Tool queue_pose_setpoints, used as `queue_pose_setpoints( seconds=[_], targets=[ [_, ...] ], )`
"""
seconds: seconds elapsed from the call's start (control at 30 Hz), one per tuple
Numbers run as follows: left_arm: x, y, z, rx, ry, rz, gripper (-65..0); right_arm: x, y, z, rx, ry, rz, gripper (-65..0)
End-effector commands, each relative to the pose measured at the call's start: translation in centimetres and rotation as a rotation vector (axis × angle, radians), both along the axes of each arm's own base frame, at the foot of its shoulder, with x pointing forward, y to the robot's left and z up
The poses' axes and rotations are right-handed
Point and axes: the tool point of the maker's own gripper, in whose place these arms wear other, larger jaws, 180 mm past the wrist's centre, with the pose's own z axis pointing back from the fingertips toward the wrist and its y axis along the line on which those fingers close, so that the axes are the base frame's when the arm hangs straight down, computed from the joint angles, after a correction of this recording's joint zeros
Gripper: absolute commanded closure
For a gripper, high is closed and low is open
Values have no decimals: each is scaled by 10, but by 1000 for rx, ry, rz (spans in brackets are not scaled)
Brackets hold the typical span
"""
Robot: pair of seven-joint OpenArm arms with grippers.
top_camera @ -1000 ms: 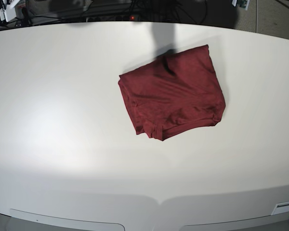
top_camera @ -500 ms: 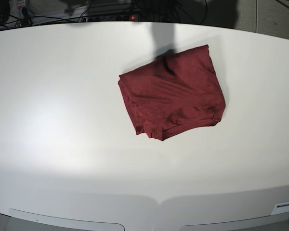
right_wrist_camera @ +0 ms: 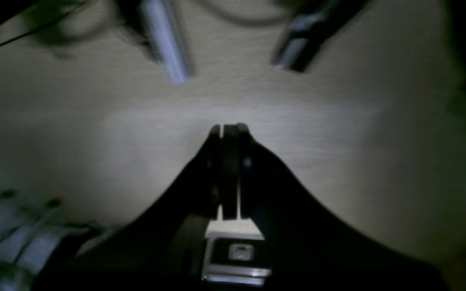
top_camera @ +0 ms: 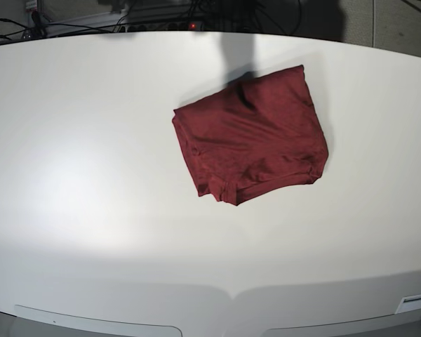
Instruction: Fold the T-shirt properly
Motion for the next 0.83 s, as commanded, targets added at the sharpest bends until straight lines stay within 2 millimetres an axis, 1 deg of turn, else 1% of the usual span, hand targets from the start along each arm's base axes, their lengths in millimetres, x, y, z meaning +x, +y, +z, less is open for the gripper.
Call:
queue_pose_setpoints(
  seconds=[0.0,0.1,0.23,0.33,0.4,0.47,0.63,0.7,0.8],
  targets=[
    [-1,-2,-1,-7,-1,-2,0,-1,-9,0,-7,20,18,0],
    [21,-9,-9,-13,-27,9,0,16,-4,-13,9,11,49,0],
    [62,-14,-11,-17,-139,52,0,52,9,-26,34,-65,89,0],
    [84,-11,-12,5,-179,131,0,73,16,-33,24,-90,127,0],
    [96,-11,-13,17,-194,156,0,83,25,-36,30,-99,147,0],
    [102,-16,-13,11,-202,172,0,88,35,-39,47,-108,154,0],
    [110,-25,-15,21,-215,208,0,89,58,-43,83,-112,156,0],
    [110,-30,-15,14,-214,211,0,89,61,-43,88,-111,155,0],
    [110,-34,-15,7,-214,213,0,87,61,-43,88,-101,160,0]
  ],
)
